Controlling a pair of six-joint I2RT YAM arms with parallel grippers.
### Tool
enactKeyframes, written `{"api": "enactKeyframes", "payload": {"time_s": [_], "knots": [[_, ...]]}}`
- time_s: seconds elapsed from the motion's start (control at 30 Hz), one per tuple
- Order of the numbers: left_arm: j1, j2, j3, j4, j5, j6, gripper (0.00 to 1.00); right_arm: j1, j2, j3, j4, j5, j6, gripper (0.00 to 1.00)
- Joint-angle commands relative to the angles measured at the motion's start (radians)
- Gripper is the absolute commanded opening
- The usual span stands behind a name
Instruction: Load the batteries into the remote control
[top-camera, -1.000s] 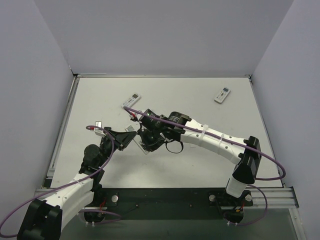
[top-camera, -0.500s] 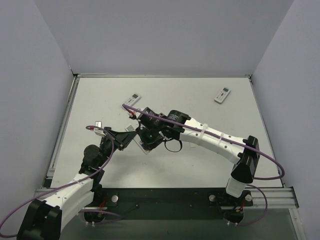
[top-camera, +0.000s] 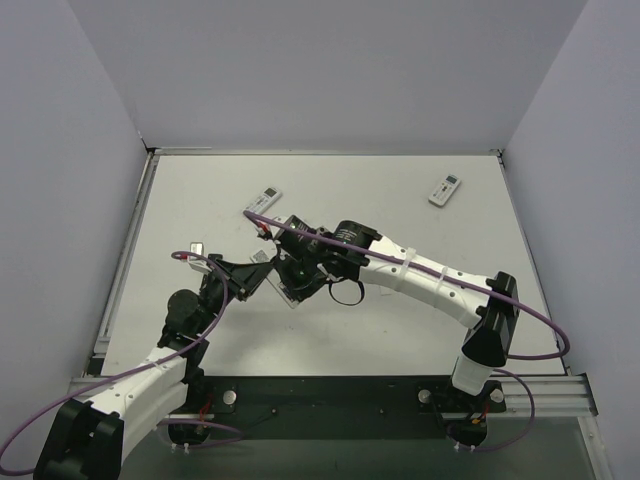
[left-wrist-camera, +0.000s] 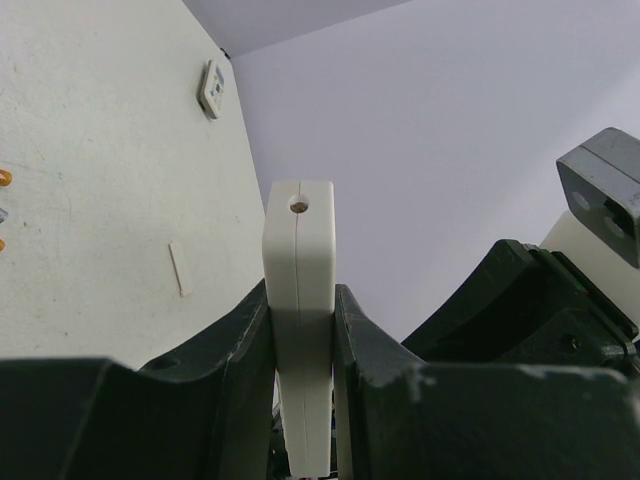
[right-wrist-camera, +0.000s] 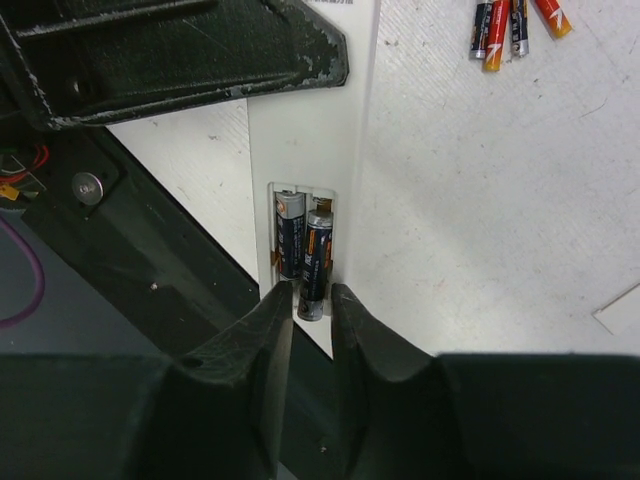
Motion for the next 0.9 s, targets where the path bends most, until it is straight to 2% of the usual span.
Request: {"api": "enactKeyframes", "payload": {"time_s": [0.0,0.17,0.3,0.37,0.5,0.57,0.73,0.8,0.87], "knots": [[-0.005,-0.010,0.021,0.086,0.006,-0.031,0.00,0.016,-0.013,0.057,-0.036,0.028,-0.035,0.23],[-0.005,0.004,0.039,0.074,0.038,-0.034,0.00,0.037,-0.055,0.085,-0.012,0.046,-0.114,0.36],[-0.005,0.034,0.065,0.077,0.081,-0.038,0.00,0.037,-0.150,0.057,0.020,0.022,-0.263,0.40],[-0.005,0.048,0.082,0.078,0.116,-0.040,0.00,0.027,-0.191,-0.013,0.057,-0.015,-0.353,0.40],[-0.005,0.094,0.113,0.090,0.173,-0.049,0.00,0.001,-0.320,-0.162,0.126,-0.156,-0.640,0.40],[-0.005,0.106,0.127,0.106,0.201,-0.055,0.00,-0.010,-0.349,-0.202,0.142,-0.236,-0.712,0.39],[-0.005,0.119,0.153,0.089,0.230,-0.045,0.00,-0.039,-0.388,-0.277,0.163,-0.314,-0.879,0.40],[-0.006,0.122,0.160,0.081,0.235,-0.040,0.00,-0.039,-0.391,-0.295,0.184,-0.345,-0.924,0.37],[-0.006,0.125,0.165,0.077,0.244,-0.037,0.00,-0.039,-0.388,-0.314,0.204,-0.369,-0.956,0.29]]}}
